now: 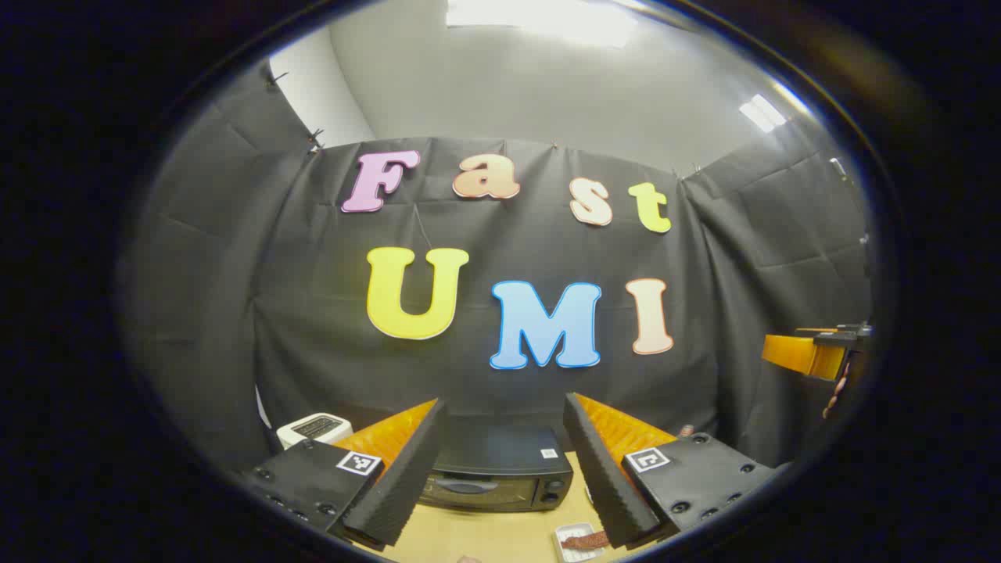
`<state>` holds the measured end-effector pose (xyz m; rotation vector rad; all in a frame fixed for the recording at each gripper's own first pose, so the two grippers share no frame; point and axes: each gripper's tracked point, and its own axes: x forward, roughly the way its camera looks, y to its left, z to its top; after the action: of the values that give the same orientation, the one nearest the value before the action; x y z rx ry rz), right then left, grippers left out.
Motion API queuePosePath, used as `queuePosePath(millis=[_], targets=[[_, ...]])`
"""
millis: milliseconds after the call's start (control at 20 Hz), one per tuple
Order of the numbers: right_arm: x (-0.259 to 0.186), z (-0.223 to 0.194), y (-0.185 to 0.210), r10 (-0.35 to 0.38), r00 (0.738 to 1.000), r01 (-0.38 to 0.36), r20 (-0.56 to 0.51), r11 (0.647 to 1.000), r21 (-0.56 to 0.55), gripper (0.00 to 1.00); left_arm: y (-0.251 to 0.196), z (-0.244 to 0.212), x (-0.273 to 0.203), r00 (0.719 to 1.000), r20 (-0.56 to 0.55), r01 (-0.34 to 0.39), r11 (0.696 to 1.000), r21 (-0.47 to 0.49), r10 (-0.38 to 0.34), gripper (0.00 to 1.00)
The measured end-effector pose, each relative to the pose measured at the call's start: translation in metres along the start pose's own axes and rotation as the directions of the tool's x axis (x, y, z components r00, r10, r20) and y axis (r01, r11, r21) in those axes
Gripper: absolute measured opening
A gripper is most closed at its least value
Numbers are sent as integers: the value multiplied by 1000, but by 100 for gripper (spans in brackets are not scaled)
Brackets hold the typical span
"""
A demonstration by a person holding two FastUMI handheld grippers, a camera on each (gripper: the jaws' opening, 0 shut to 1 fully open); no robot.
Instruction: Open the electric oven with the left hand, put the food in, and close the electric oven.
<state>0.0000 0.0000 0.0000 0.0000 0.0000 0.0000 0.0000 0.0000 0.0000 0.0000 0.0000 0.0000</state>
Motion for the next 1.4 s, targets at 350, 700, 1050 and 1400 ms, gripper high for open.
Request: queuePosePath(millis=[350,700,1050,1400], targets=[[7,-5,2,14,1000,-14,-17,1000,-6,97,-4,-3,2,1000,-4,6,1000,-1,-7,98],[9,-14,0,12,999,-12,-30,1000,-10,97,-6,-8,9,1000,-10,15,1000,-2,-15,98],[12,-33,7,23,998,-23,-64,1000,-4,97,-3,-39,24,998,-67,10,1000,-18,-11,98],[19,-59,13,40,993,-41,-115,999,-9,97,12,-110,70,980,-201,-2,999,-34,-5,96]])
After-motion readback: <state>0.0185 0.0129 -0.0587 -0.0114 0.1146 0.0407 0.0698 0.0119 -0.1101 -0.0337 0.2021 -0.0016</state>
